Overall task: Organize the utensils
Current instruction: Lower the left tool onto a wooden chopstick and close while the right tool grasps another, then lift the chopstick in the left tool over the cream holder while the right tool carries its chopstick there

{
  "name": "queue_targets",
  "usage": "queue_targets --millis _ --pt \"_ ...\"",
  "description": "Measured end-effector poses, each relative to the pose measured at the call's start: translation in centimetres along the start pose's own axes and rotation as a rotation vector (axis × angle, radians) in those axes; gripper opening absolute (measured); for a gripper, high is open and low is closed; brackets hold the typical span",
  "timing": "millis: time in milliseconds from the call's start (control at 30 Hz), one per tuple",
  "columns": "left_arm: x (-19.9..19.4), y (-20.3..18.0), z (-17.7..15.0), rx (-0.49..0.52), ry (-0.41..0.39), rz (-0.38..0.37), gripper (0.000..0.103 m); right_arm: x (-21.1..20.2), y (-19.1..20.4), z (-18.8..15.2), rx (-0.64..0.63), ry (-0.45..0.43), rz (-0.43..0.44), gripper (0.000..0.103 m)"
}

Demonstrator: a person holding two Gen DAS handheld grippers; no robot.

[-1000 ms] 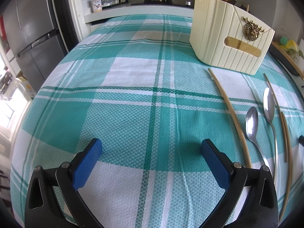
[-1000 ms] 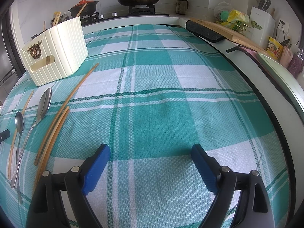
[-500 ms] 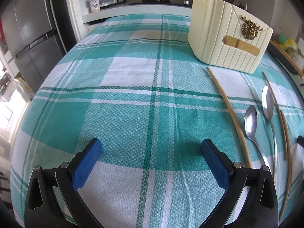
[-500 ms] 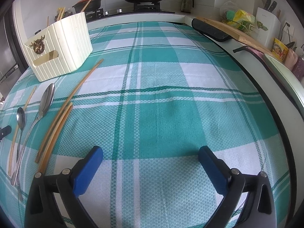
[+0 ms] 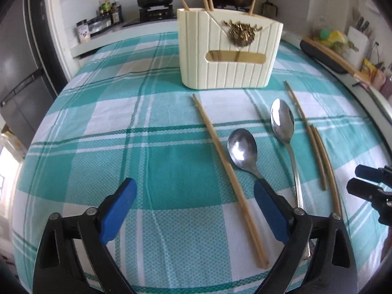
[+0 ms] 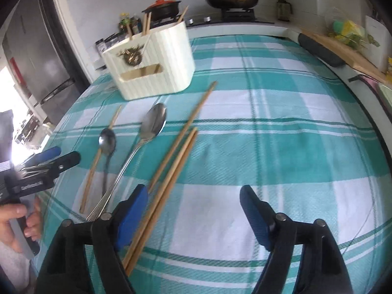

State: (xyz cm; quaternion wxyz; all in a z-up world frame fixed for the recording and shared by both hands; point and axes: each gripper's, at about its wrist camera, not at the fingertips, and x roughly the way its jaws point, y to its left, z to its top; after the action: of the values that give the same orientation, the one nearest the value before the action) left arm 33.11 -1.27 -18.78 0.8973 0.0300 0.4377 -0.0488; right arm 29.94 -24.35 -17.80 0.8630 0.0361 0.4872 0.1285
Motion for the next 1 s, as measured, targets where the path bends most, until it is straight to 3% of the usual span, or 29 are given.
queue_targets --millis 67,167,267,333,433,467,500,600,767,867,933,1000 --pt "0.7 -0.5 -0.3 0.025 0.024 0.009 0.081 1.0 0.7 -0.6 -0.01 0.048 -0.004 0.037" --pt "0.7 -0.9 -0.8 0.057 0.018 0.029 0.076 0.8 1.8 -1.4 -0.07 0.03 -0.045 0.036" --pt "0.6 -1.3 -0.9 0.058 0.009 0.016 0.062 0.8 2.7 -1.5 -0.089 0.046 -0.047 0.036" --pt "0.6 -1.4 -0.8 0.049 0.014 -0.002 0.053 1.1 3.8 -1.7 -0.151 0.045 -0.1 0.036" --pt "0.4 -1.4 -0.7 0.052 0.015 -0.004 0.024 1.0 4.1 -1.8 -0.173 0.041 -0.144 0.03" --pt "0.4 -1.2 -0.8 0.055 0.016 -0.003 0.009 0.9 3.9 -1.8 -0.169 0.044 -0.158 0.021" --pt "0.3 -1.0 -0.9 0.053 0.019 -0.01 0.006 0.8 3.5 -1.7 -0.17 0.048 -0.171 0.014" --pt "-0.1 0.3 -1.4 0.02 0.023 -0.036 0.005 0.1 2.1 -2.0 -0.166 0.05 -0.217 0.009" --pt "-2.1 3.1 -3.8 -0.028 0.052 -0.077 0.005 -1.5 -1.9 -2.7 -0.122 0.057 -0.274 0.009" --pt "-3.3 4.0 -5.0 -0.033 0.088 -0.112 0.006 -2.4 -4.1 -3.2 -0.08 0.069 -0.24 0.009" --pt "-3.5 4.3 -5.0 -0.027 0.111 -0.141 0.017 -2.5 -5.2 -3.0 -0.058 0.093 -0.195 0.012" --pt "-3.3 4.7 -4.4 -0.022 0.121 -0.18 0.05 -2.4 -5.7 -2.4 -0.049 0.122 -0.124 0.025"
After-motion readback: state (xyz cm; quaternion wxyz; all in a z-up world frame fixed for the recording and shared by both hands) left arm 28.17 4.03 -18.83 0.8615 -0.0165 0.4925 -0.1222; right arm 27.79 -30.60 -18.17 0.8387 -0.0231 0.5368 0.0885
